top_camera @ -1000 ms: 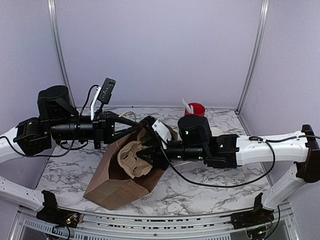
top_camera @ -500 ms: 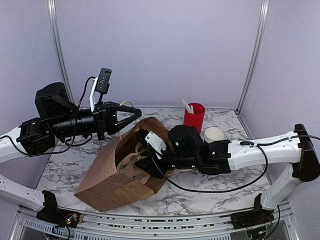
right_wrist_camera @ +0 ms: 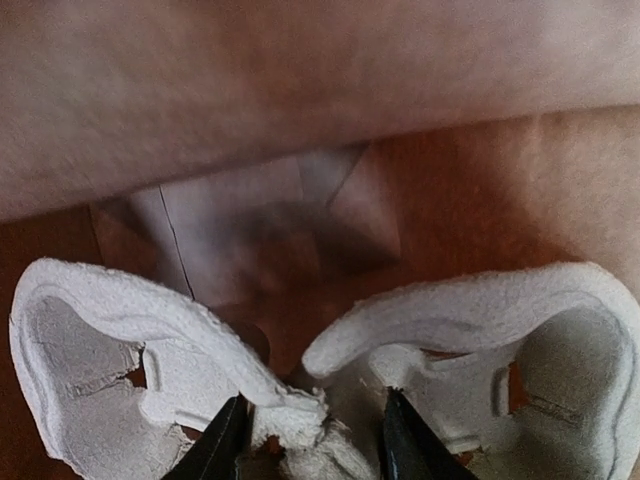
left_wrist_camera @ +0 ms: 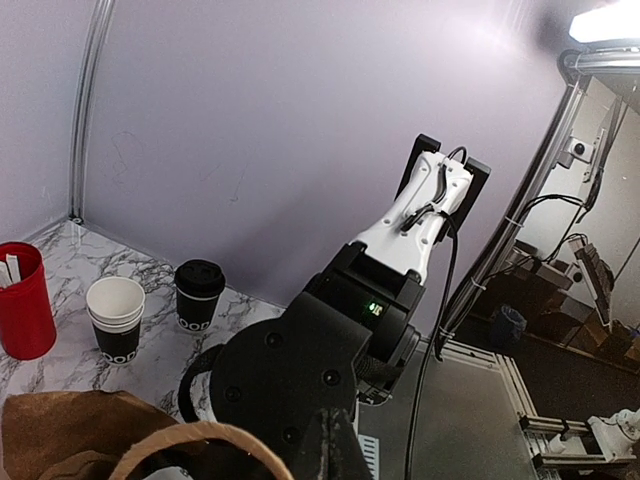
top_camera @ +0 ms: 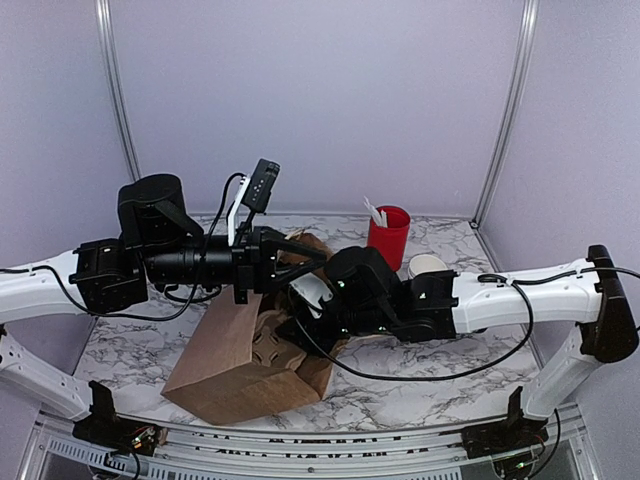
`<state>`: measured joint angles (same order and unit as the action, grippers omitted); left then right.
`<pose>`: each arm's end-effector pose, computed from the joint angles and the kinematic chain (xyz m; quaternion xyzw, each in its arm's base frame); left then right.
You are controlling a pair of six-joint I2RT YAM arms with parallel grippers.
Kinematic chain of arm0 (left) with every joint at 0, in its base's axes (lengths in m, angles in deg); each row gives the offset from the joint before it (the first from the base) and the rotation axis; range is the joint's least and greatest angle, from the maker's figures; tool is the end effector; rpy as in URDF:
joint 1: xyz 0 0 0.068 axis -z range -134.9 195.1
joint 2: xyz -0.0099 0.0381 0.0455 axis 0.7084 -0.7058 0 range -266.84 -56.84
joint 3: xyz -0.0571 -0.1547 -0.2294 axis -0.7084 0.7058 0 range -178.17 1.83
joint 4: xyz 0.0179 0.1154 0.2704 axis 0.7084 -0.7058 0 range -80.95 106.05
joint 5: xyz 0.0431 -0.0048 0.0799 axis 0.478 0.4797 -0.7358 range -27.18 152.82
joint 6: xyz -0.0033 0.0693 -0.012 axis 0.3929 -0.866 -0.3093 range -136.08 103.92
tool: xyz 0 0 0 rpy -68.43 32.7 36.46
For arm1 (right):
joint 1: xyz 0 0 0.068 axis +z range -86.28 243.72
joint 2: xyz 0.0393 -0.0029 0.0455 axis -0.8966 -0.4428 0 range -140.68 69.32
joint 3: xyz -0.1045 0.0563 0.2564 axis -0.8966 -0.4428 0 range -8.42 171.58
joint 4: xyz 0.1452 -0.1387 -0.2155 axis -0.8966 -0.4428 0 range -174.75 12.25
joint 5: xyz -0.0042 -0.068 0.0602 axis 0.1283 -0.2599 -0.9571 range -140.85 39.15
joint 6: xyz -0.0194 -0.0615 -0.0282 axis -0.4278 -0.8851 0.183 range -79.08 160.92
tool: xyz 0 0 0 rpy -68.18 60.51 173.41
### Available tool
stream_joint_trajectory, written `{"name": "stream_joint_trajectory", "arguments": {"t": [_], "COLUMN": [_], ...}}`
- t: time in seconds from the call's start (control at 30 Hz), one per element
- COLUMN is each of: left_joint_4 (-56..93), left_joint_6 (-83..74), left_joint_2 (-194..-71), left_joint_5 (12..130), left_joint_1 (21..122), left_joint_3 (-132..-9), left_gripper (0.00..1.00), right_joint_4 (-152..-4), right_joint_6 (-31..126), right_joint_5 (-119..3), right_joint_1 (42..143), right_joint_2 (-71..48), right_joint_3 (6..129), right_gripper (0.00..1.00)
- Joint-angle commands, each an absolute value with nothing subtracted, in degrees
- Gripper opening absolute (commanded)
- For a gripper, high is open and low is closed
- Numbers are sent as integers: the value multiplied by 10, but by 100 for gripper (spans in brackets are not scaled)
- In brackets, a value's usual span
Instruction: Pack the takeout coffee
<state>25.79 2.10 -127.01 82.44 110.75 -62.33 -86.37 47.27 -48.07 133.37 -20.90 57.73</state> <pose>0.1226 -0.3175 0.4100 0.3850 0.5666 -0.5671 0.4573 0.1457 0.3853 0.2571 -0.4504 0.7529 0.2783 0.3909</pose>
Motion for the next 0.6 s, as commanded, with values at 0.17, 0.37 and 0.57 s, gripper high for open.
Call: {"name": "stream_joint_trajectory", "arguments": {"t": [0.17, 0.37, 0.57], "left_joint_4": [331, 332, 331], "left_joint_6": [2, -7, 4], "left_joint_2": [-1242, -1237, -1264], "left_joint_5": [806, 835, 868], "left_joint_1": [1112, 1112, 1112], "left_joint_3": [-618, -603, -603], "left_gripper": [0, 0, 0], "right_joint_4": [-940, -963, -985], "right_joint_6": [512, 519, 510], "right_joint_5": [-467, -522, -535], "right_joint_1": [1327, 1314, 1312], "right_joint_2": [-217, -220, -235], "right_joint_3": [576, 601, 650], "right_gripper": [44, 44, 44]}}
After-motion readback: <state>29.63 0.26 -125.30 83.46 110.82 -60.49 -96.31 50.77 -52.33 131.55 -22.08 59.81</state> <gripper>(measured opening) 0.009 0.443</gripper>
